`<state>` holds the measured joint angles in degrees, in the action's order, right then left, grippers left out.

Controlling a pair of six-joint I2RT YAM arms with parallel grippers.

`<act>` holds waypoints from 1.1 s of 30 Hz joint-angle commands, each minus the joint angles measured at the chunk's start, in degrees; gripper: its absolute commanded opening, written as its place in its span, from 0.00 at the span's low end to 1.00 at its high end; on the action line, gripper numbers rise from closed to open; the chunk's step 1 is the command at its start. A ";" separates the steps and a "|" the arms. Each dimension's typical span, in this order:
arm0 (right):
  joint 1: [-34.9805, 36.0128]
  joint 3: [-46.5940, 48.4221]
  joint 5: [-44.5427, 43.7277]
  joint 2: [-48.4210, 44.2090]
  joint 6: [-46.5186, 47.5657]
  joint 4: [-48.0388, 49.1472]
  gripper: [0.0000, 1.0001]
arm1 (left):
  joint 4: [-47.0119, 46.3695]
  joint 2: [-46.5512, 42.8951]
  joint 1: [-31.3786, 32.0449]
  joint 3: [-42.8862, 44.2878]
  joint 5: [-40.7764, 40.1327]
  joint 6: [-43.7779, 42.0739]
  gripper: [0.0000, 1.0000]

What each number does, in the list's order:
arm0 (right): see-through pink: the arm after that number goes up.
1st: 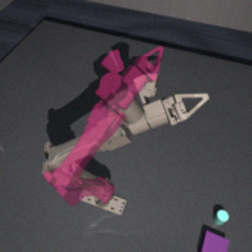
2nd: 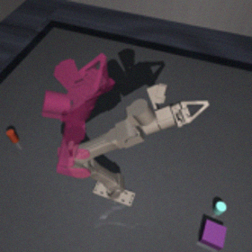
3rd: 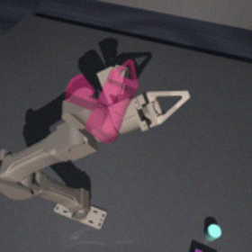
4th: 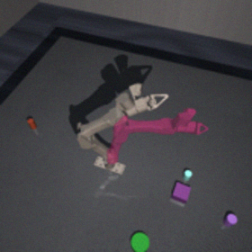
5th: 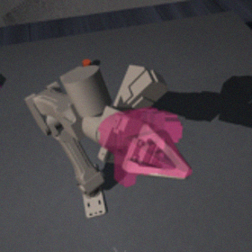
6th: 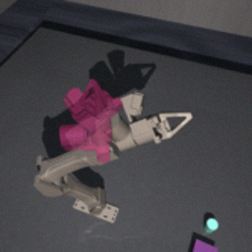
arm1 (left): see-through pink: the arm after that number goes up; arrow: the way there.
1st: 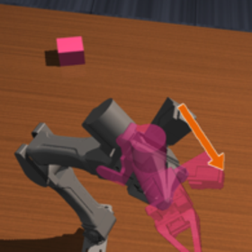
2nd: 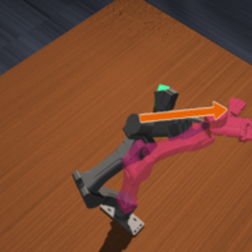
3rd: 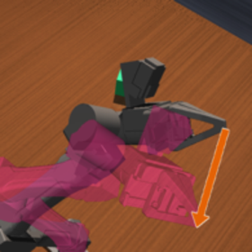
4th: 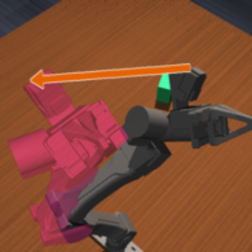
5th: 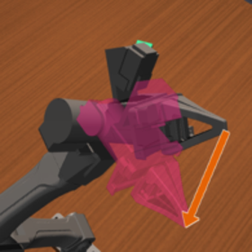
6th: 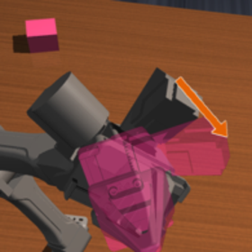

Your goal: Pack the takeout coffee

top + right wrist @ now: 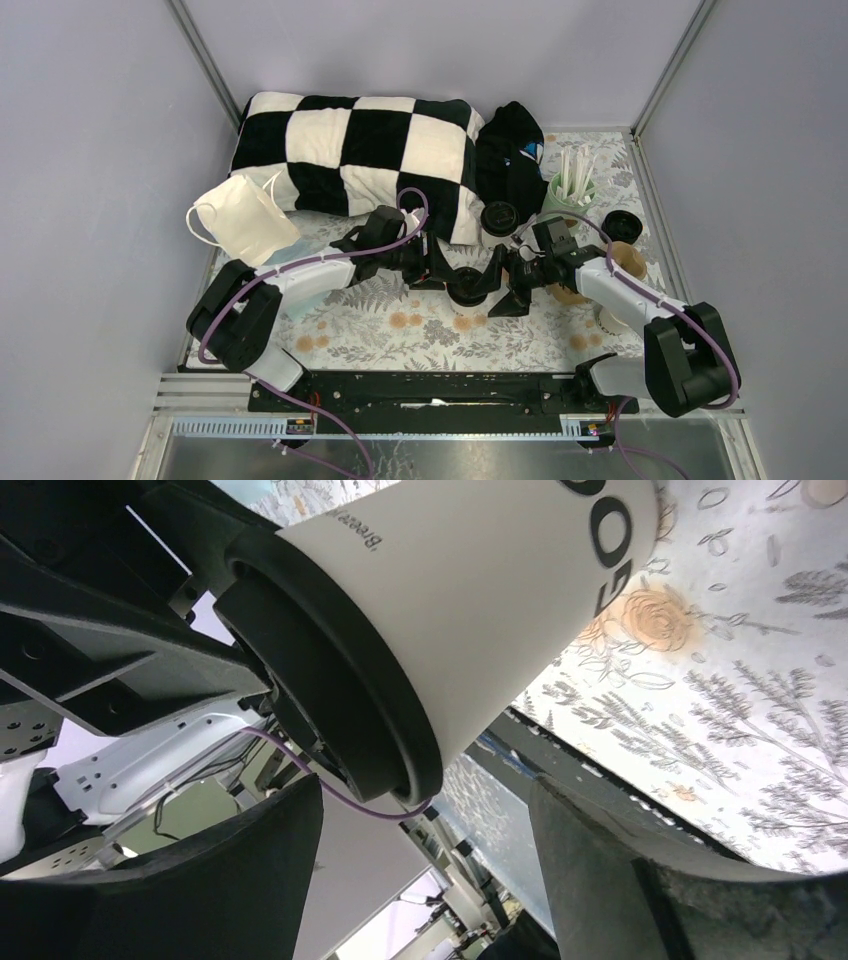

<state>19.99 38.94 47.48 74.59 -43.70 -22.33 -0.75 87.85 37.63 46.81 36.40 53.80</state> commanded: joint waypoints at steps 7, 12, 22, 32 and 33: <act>2.82 -1.90 -3.03 -1.90 -13.94 12.18 0.66 | 7.70 1.61 0.68 0.13 -4.10 -3.22 0.56; 3.22 -2.77 -4.63 -1.56 -15.74 13.47 0.63 | 7.49 1.46 1.09 -0.51 -4.50 -2.97 0.55; 4.39 -6.12 -5.48 -6.02 -21.77 14.23 0.76 | 7.43 0.18 1.75 -1.40 -5.19 -2.65 0.54; 4.98 -7.56 -9.76 -4.43 -29.47 19.76 0.58 | 6.48 -0.05 2.08 -2.18 -5.46 -1.99 0.52; 5.04 -7.81 -10.55 -4.65 -29.69 19.65 0.56 | 6.39 0.01 2.22 -2.32 -5.60 -1.76 0.52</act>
<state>24.45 31.46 41.19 69.91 -69.45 -6.87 0.30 87.33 38.70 47.20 35.20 53.87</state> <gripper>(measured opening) 0.594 0.529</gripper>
